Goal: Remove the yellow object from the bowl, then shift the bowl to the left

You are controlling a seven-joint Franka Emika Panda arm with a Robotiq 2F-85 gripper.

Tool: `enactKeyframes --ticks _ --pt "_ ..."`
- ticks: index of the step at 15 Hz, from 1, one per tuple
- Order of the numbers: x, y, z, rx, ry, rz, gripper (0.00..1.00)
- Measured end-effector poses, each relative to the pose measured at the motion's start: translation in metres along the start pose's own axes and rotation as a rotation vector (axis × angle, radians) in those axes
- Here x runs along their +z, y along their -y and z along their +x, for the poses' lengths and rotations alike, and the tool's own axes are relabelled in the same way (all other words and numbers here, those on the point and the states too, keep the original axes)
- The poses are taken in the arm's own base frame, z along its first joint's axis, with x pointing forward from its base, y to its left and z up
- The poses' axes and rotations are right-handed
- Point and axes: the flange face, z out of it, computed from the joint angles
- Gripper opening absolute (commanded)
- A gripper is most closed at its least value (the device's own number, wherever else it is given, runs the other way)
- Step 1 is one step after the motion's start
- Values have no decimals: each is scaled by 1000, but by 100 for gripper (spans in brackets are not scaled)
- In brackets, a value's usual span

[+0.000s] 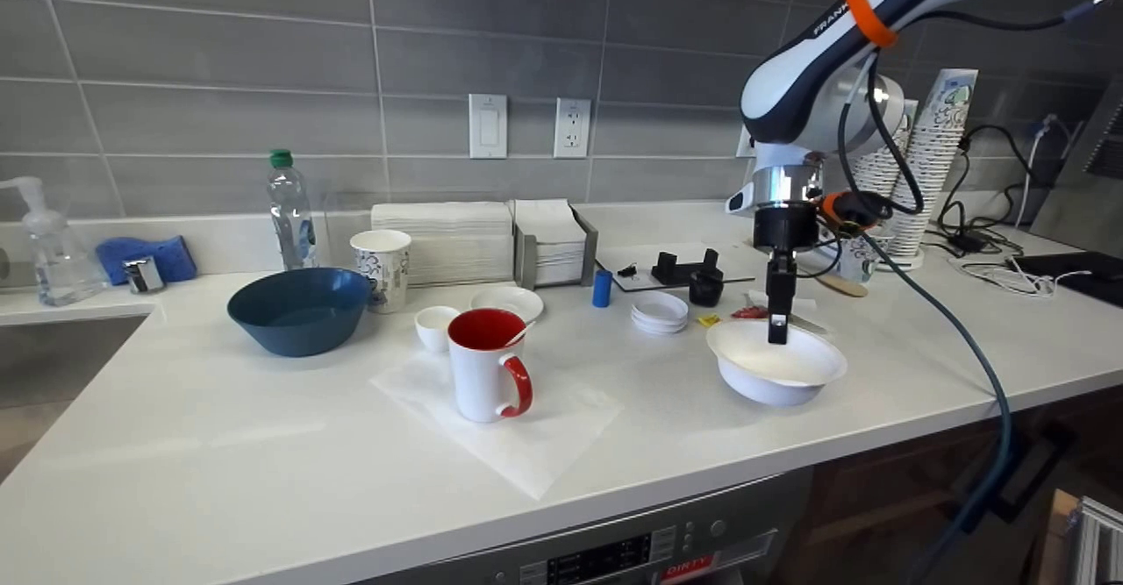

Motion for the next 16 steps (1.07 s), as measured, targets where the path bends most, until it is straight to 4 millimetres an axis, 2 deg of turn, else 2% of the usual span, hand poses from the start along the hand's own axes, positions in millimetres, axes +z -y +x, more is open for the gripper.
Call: enactKeyframes --ticks 4,10,13,16 --pt "-9 27 16 127 -87 85 2" --pt "-14 60 67 324 -324 73 2" --pt "-12 77 93 405 -425 22 2" --pt "0 88 112 476 -466 -10 2"
